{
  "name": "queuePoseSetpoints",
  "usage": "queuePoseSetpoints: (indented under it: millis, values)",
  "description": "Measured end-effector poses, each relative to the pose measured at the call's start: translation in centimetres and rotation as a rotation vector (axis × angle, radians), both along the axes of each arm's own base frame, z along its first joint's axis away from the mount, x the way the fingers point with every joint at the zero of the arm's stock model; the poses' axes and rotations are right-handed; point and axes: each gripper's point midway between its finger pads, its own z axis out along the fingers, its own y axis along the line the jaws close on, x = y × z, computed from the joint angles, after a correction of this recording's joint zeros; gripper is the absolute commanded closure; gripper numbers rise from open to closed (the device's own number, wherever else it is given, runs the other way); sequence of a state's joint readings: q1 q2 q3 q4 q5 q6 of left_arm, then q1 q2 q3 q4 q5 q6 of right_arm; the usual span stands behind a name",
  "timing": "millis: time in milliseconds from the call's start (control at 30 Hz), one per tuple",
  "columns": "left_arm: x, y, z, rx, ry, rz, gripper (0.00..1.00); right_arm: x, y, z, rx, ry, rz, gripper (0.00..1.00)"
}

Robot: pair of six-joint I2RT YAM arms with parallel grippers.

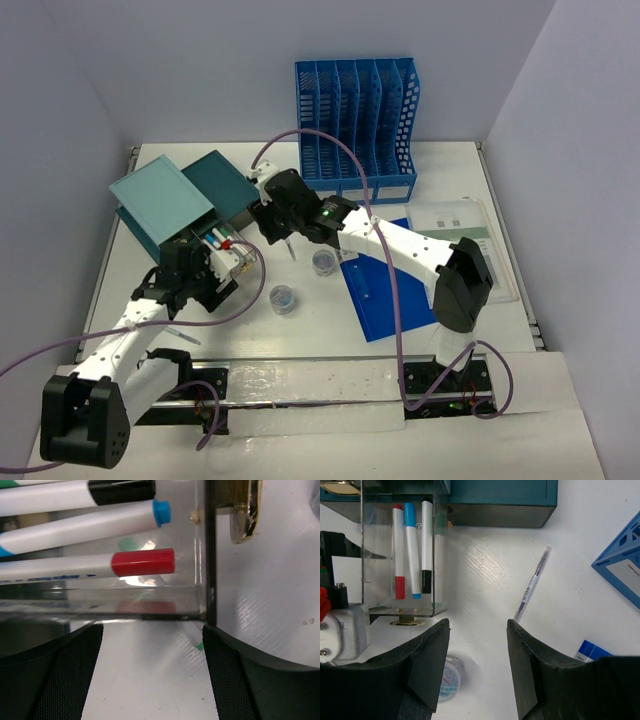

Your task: Organize the desk

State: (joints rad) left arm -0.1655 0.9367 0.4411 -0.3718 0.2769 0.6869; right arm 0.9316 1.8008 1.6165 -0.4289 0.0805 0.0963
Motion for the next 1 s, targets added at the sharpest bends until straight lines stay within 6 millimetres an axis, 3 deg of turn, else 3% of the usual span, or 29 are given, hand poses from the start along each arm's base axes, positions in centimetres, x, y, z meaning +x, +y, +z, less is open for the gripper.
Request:
queuePoseSetpoints:
  millis: [233, 600, 1000]
  values:
    - [0.2, -0.3, -1.1, 0.006, 0.005, -0.021, 0.29, 0.3, -0.4, -0.1, -0.015, -0.008, -0.02, 0.43]
    - [-0.1, -1.0, -2.3, -0.004, 0.053, -0.069, 0.26, 0.7, -1.0, -0.1, -0.037, -0.027, -0.044, 0.43]
    - [0.0, -0.1, -3.2, 0.052, 0.043, -0.068, 0.3, 0.9, -1.3, 0.5, -0.034, -0.041, -0.051, 0.43]
